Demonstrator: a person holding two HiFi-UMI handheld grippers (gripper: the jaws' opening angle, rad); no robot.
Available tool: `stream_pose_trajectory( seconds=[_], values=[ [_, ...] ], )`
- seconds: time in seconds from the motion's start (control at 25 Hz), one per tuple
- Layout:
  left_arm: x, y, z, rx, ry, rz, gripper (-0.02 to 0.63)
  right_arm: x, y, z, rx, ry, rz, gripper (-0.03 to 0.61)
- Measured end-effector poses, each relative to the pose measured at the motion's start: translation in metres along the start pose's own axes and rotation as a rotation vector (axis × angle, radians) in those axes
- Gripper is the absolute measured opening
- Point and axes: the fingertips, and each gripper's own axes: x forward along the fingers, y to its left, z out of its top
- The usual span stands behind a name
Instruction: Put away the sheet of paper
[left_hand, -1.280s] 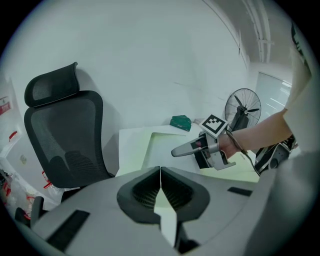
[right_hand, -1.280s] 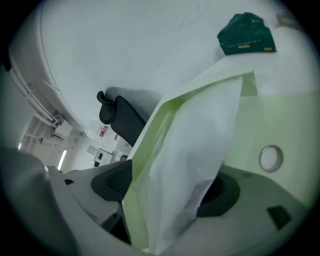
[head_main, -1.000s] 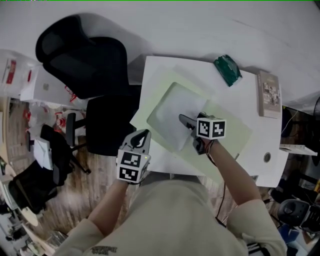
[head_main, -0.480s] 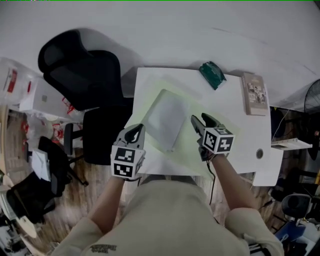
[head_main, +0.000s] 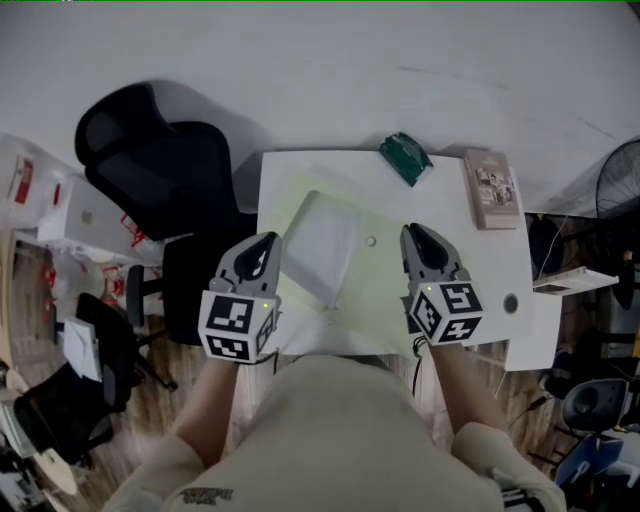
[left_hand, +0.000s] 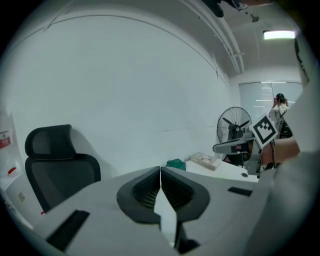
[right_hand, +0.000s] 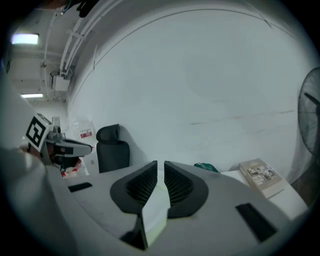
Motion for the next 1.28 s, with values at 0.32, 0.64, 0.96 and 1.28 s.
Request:
stream_pose_trajectory(
  seconds=[0.32, 0.64, 0.96, 1.28],
  values=[
    [-0.019, -0.005, 0.047, 0.099, -0.101, 0.008, 0.021, -0.034, 0.023, 0.066, 0.015, -0.148, 0.037, 0.04],
    [-0.047, -0.002, 0.086, 0.113, -0.203, 0.018, 0.021, -0.069, 0.059, 0.118, -0.094, -0.274, 0.103, 0.035],
    [-0.063, -0.005, 0.107, 0.104, -0.262, 0.026, 0.021, -0.088, 0.091, 0.137, -0.101, -0.311, 0.22, 0.021],
    [-0.07, 0.002, 0.103, 0.096, -0.243, 0.057, 0.021, -0.086, 0.082, 0.144, -0.084, -0.322, 0.227, 0.021]
  ],
)
